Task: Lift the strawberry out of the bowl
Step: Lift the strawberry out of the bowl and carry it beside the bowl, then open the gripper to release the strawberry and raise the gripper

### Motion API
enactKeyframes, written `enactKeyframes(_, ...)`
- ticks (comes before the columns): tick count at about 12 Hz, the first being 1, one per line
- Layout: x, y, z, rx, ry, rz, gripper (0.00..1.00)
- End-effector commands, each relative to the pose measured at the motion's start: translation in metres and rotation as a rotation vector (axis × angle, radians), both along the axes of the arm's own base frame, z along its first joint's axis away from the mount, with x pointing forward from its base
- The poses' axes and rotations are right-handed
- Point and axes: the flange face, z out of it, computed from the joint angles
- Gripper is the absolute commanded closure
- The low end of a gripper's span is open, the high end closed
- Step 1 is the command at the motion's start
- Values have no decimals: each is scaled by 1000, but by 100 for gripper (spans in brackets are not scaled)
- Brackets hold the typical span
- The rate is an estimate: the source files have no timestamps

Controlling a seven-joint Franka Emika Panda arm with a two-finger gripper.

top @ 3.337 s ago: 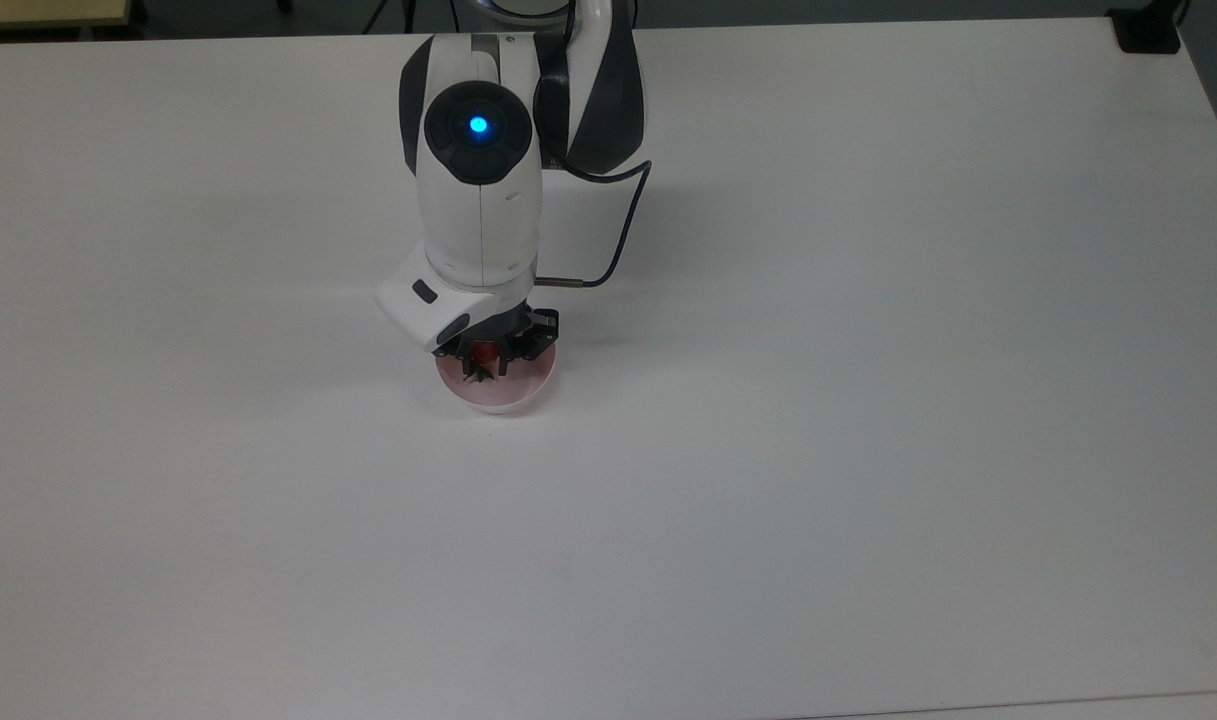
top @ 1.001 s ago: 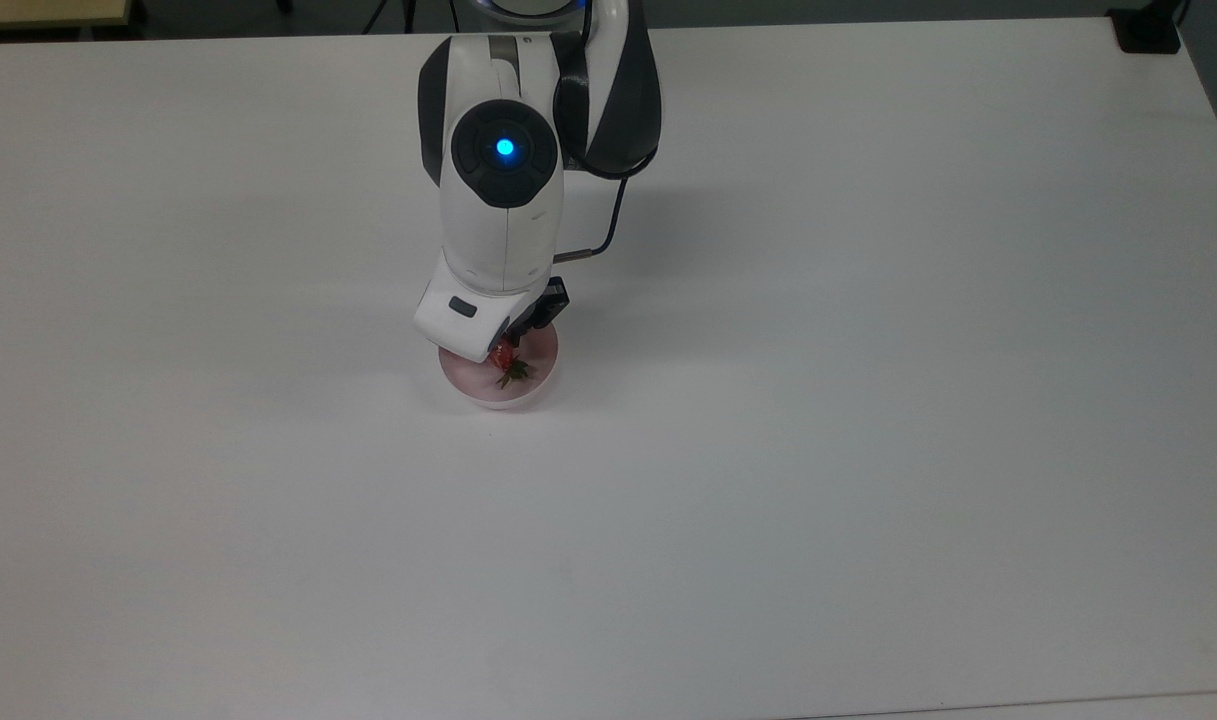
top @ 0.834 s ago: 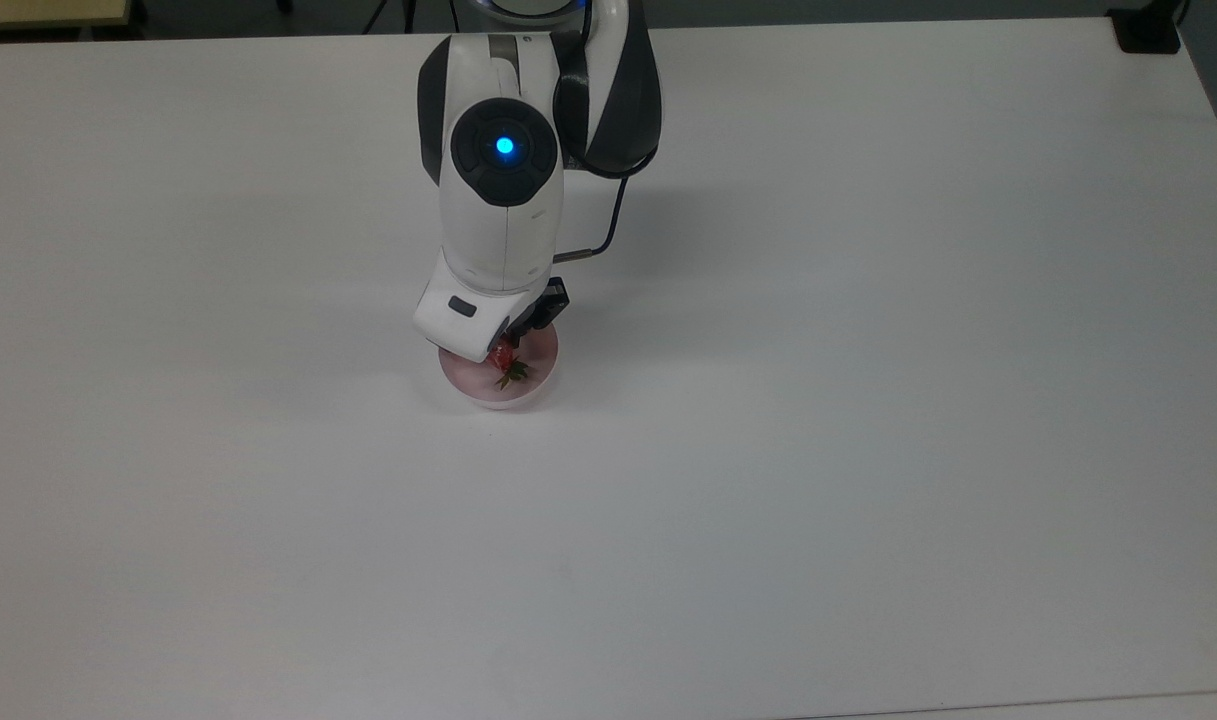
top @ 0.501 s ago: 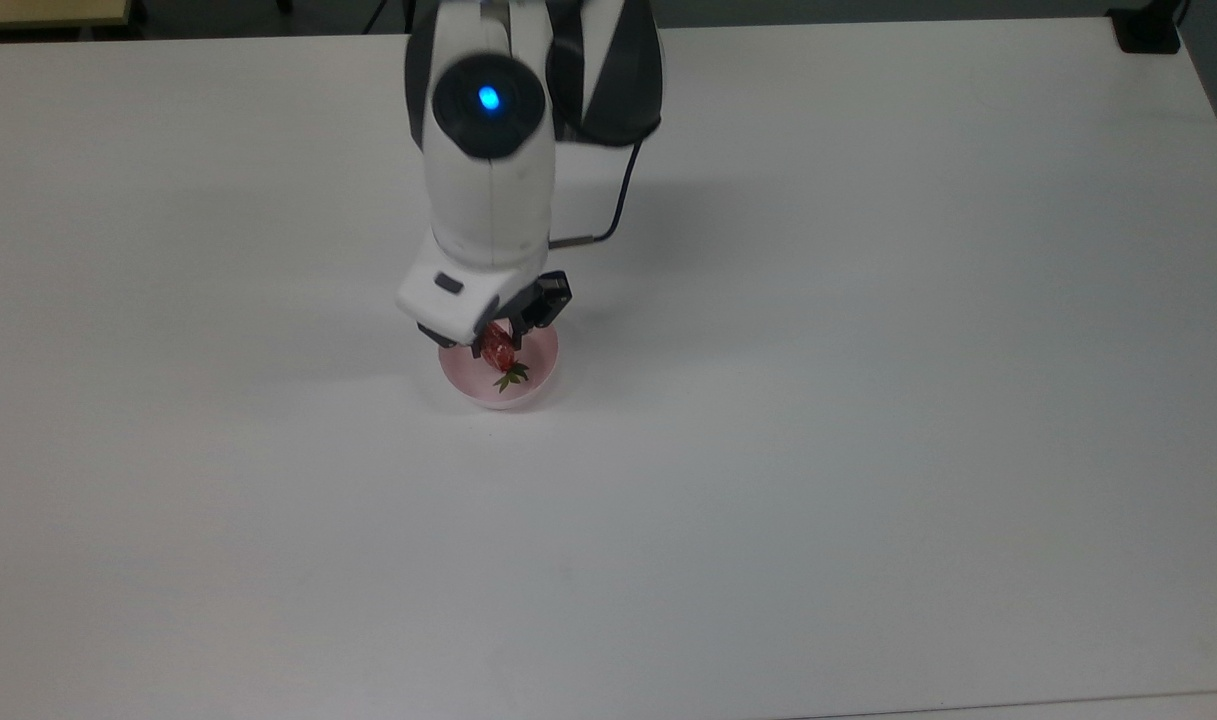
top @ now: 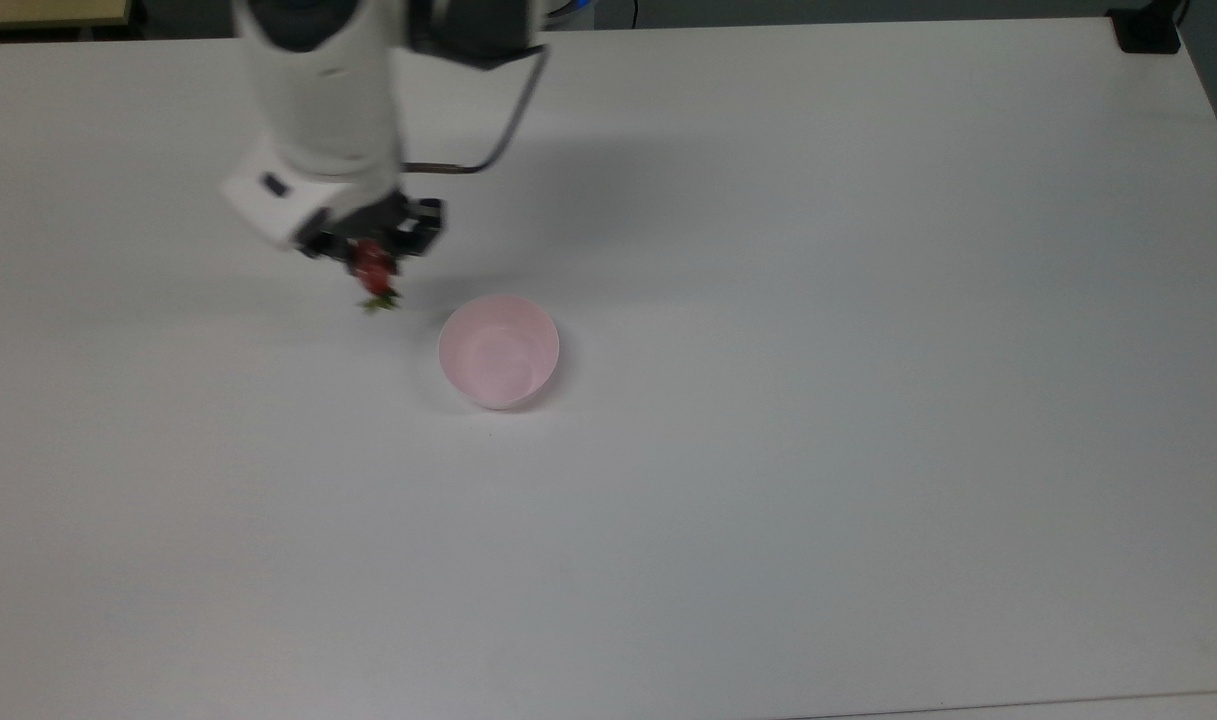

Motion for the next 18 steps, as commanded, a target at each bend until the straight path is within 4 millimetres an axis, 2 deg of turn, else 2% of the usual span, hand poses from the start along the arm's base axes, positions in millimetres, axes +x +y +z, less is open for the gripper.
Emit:
enactKeyframes(1, -47, -78, -48, -8, 64, -96, 66)
enactKeyframes(2, -59, -92, -69, -8, 73, -111, 65)
enactKeyframes(3, -58, -97, -82, -17, 40, -126, 63)
enactKeyframes(4, -60, -108, -87, -18, 31, -149, 49)
enactKeyframes(5, -61, -115, -87, -14, 27, -169, 6)
enactKeyframes(6, -61, -116, -84, -16, 22, -188, 0)
enactKeyframes(7, -59, -117, -73, -17, 10, -190, 0)
enactKeyframes(9, -57, -110, -14, -8, -1, -191, 0)
enactKeyframes(10, -55, -97, 22, -11, -6, -212, 0)
enactKeyframes(12, -56, -46, 84, -25, -50, -255, 0)
enactKeyframes(13, -62, -22, 108, -18, -69, -225, 0)
enactKeyframes(15, -67, 24, 128, -2, -67, -153, 0)
enactKeyframes(18, -69, 53, 143, -2, -101, -179, 0)
